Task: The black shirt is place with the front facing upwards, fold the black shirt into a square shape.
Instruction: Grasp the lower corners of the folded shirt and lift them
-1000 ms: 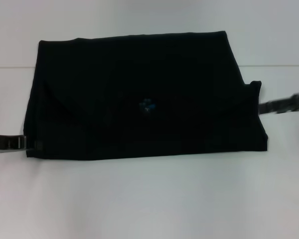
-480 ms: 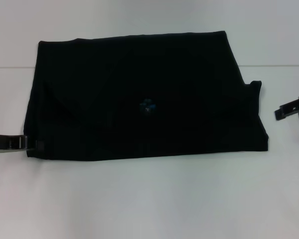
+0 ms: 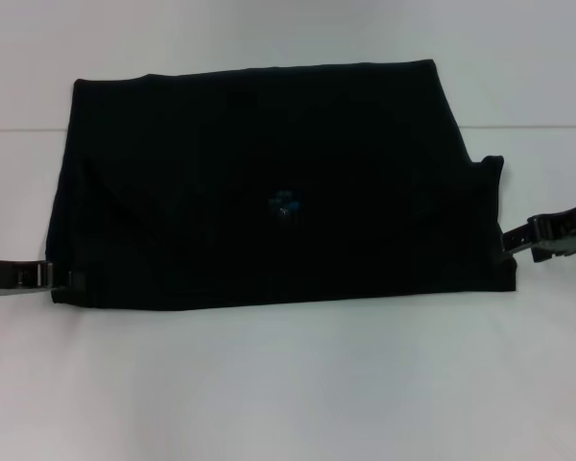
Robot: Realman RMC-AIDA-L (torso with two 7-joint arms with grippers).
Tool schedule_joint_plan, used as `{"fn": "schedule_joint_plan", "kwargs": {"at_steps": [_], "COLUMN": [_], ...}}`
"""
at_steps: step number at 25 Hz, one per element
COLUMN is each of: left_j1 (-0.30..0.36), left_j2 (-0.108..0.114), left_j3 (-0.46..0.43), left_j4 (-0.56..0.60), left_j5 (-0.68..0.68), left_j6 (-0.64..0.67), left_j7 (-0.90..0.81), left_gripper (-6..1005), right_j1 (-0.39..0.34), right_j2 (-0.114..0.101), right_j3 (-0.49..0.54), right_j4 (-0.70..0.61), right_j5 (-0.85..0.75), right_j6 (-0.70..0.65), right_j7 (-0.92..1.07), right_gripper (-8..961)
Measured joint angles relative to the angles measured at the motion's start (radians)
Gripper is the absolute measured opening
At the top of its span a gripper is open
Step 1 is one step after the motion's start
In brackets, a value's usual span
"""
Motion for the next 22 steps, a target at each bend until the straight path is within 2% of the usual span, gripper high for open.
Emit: {"fn": "schedule_joint_plan", "kwargs": {"at_steps": [7, 20, 22], "left_j1": [-0.003, -0.002, -0.002], "left_j2": [0.0, 0.0, 0.0], "left_j3": [0.0, 0.0, 0.0], "left_j4": [0.0, 0.002, 0.003], "left_j5": [0.0, -0.002, -0.002], "left_j6": [0.001, 0.002, 0.002], "left_j7": [0.0, 0.0, 0.0], "left_gripper": [43, 50, 52], "right_j1": [0.012, 0.017, 0.015], "right_j2": [0.021, 0.038, 0.04], "right_j3": [-0.005, -0.051, -0.059], "right_j4": [0.045, 0.073, 0.07], "right_j5": [-0.001, -0.002, -0.002], "right_j6": [0.065, 0.107, 0.108], "right_j7": [-0.019, -0.021, -0.022], "right_gripper": [708, 673, 576]}}
